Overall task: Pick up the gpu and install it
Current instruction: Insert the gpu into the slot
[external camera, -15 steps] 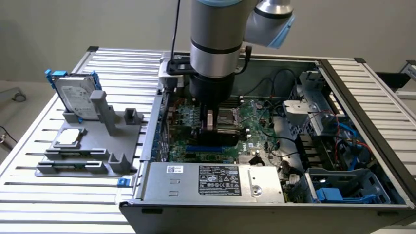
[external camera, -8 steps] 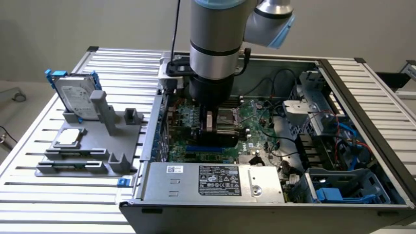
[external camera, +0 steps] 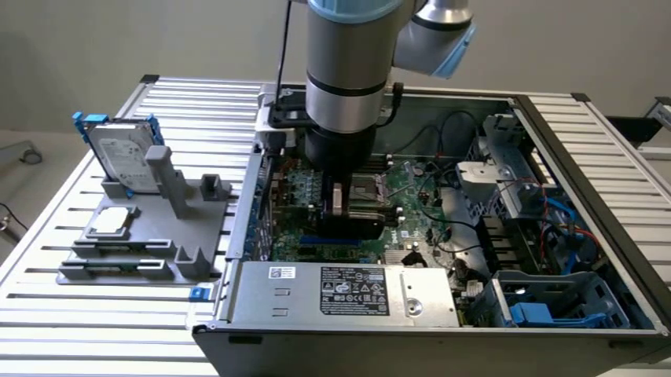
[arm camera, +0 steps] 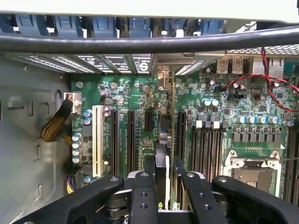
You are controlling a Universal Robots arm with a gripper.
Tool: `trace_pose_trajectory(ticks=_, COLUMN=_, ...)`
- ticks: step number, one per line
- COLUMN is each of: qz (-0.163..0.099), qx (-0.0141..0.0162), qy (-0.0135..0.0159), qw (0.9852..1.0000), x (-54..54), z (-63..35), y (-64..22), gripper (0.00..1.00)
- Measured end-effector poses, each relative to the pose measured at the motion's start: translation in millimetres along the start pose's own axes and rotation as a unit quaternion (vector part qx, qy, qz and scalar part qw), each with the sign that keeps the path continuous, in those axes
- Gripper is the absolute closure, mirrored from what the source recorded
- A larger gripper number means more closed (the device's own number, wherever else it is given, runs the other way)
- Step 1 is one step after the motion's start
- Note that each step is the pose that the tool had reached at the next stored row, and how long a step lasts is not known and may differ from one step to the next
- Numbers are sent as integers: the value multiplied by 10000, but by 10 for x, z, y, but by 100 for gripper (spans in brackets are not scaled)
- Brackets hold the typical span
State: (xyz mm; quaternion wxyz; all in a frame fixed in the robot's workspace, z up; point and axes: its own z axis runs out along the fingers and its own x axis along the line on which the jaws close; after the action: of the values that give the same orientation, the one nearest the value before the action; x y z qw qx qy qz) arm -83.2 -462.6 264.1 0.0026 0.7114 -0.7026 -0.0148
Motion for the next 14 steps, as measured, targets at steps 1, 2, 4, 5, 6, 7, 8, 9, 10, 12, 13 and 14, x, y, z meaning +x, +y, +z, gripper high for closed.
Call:
trace_pose_trajectory(ticks=1, qz=0, qx=0, qy=0, qw=10000, x=0, z=4, y=1, gripper=74)
trace_pose_trajectory(ticks=2, qz=0, qx=-2, qy=0, qw=10000, x=0, z=8, y=2, gripper=74)
trace_pose_trajectory(ticks=4, qz=0, qx=-5, qy=0, qw=10000, x=0, z=17, y=6, gripper=74)
trace_pose_trajectory(ticks=5, qz=0, qx=-7, qy=1, qw=10000, x=0, z=21, y=8, gripper=74)
trace_pose_trajectory(ticks=6, qz=0, qx=-8, qy=0, qw=10000, x=0, z=25, y=9, gripper=74)
trace_pose_trajectory(ticks=7, qz=0, qx=-10, qy=1, qw=10000, x=1, z=28, y=9, gripper=74)
trace_pose_trajectory(ticks=8, qz=0, qx=-13, qy=0, qw=10000, x=1, z=31, y=10, gripper=74)
trace_pose_trajectory(ticks=9, qz=0, qx=-17, qy=0, qw=10000, x=0, z=34, y=11, gripper=74)
trace_pose_trajectory(ticks=10, qz=0, qx=-24, qy=0, qw=10000, x=0, z=34, y=12, gripper=74)
trace_pose_trajectory(ticks=12, qz=1, qx=-37, qy=0, qw=10000, x=0, z=36, y=15, gripper=74)
trace_pose_trajectory(ticks=13, qz=1, qx=-42, qy=-1, qw=10000, x=0, z=37, y=16, gripper=74)
trace_pose_trajectory(ticks=14, qz=1, qx=-46, qy=-1, qw=10000, x=0, z=38, y=16, gripper=74)
